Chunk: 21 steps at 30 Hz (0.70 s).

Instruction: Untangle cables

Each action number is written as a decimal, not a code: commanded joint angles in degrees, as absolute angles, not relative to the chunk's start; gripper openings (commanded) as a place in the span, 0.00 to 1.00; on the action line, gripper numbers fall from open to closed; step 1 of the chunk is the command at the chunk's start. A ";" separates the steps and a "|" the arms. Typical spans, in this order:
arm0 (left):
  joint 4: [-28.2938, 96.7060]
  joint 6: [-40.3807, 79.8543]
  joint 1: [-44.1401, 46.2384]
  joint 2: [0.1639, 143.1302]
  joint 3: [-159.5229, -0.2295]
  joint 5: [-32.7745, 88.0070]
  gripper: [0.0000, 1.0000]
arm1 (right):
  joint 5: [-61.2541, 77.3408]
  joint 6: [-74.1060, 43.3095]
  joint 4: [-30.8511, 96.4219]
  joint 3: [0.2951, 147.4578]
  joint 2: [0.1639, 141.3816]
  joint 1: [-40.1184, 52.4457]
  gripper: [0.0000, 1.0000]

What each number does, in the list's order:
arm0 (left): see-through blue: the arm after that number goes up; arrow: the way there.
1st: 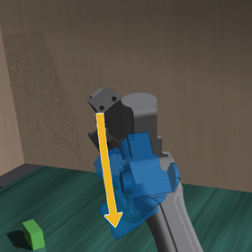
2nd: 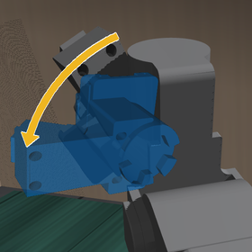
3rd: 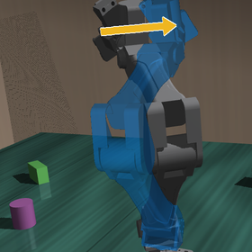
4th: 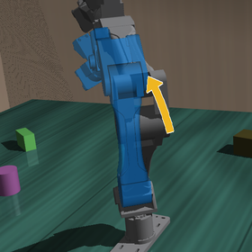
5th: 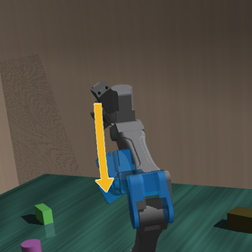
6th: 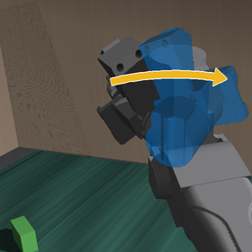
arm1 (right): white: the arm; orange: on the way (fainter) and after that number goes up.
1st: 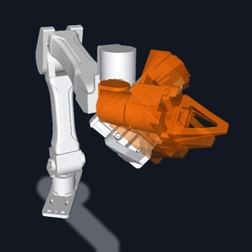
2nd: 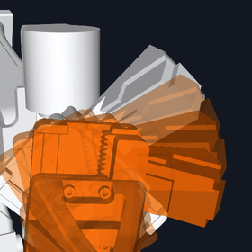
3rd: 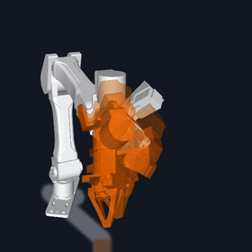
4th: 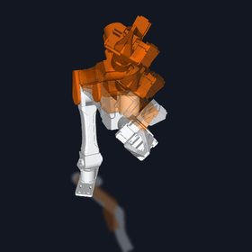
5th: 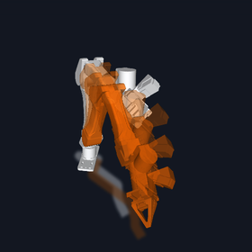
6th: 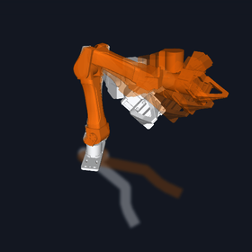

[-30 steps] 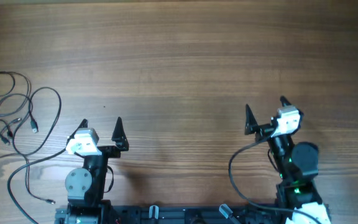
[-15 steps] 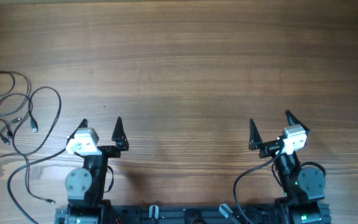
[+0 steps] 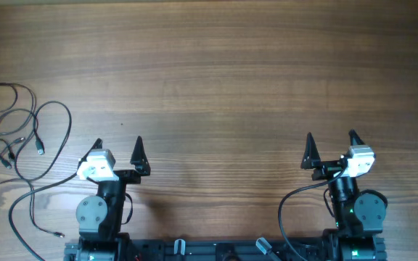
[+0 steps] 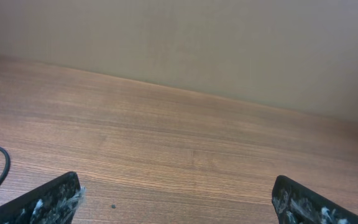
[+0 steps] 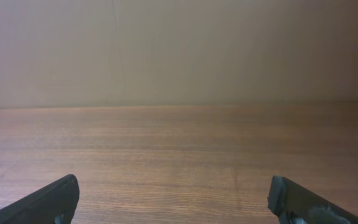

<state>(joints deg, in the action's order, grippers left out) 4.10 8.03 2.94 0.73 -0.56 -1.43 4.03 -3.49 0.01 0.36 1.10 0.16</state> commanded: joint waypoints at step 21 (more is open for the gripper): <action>4.16 7.77 2.76 0.27 -0.36 -0.95 1.00 | 5.74 -1.89 -0.27 0.30 0.19 -0.08 1.00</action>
<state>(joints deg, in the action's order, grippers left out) 4.10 8.03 2.94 0.73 -0.56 -1.41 5.10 -1.45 -0.01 0.36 1.10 0.16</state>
